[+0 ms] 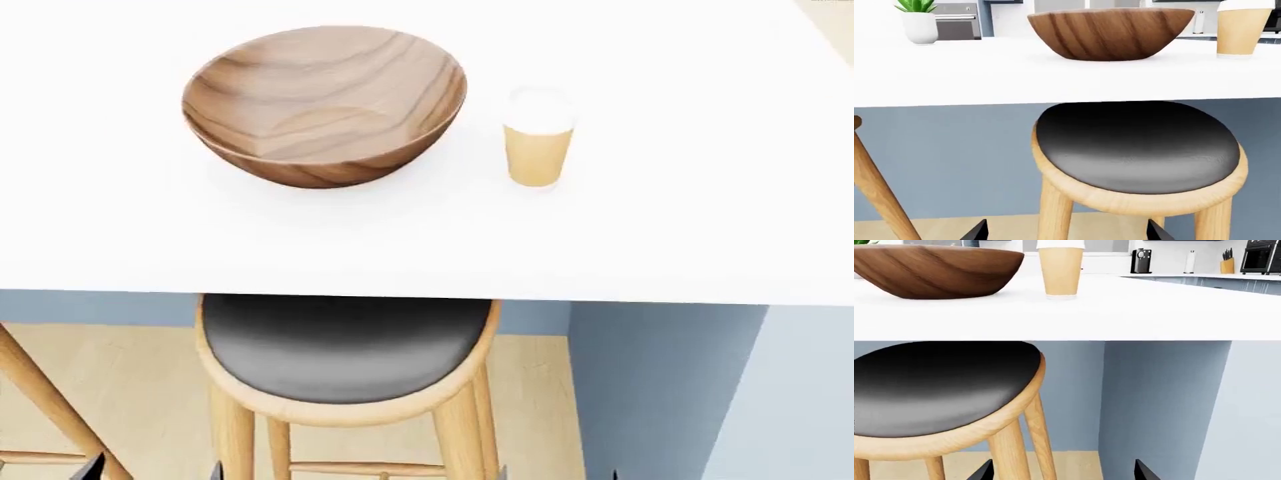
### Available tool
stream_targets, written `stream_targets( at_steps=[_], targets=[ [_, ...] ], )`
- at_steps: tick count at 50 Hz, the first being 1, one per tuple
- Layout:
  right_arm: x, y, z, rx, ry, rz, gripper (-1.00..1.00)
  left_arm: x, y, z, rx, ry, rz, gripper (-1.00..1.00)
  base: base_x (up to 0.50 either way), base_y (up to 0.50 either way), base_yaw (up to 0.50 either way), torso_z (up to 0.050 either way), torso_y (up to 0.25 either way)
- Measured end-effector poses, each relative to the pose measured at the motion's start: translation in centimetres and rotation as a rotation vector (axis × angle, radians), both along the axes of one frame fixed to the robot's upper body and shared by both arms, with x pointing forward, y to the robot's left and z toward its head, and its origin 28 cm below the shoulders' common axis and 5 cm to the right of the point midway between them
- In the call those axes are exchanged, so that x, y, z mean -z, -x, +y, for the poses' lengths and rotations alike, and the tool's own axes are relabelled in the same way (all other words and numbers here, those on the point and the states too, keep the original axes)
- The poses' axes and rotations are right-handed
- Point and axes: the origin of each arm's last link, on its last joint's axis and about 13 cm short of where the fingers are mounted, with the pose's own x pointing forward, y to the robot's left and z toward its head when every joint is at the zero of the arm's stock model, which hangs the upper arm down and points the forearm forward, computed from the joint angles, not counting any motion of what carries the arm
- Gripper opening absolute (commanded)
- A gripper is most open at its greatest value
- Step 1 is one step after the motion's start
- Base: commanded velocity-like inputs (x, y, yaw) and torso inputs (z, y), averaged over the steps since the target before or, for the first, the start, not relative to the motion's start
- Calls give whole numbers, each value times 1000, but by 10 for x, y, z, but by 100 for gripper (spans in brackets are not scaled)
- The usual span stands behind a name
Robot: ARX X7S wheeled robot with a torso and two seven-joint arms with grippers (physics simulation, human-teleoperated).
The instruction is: Place the cup inside the bowl on the dining table and move the bowl to any counter.
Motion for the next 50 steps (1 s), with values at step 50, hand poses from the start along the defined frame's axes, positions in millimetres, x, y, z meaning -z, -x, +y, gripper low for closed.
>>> stream_targets(
  at_steps=[50],
  targets=[
    [-2,-2,0,4,-1,-19,100,-4,0,0,11,-25,-22,100,0,0,0,37,0]
  ],
)
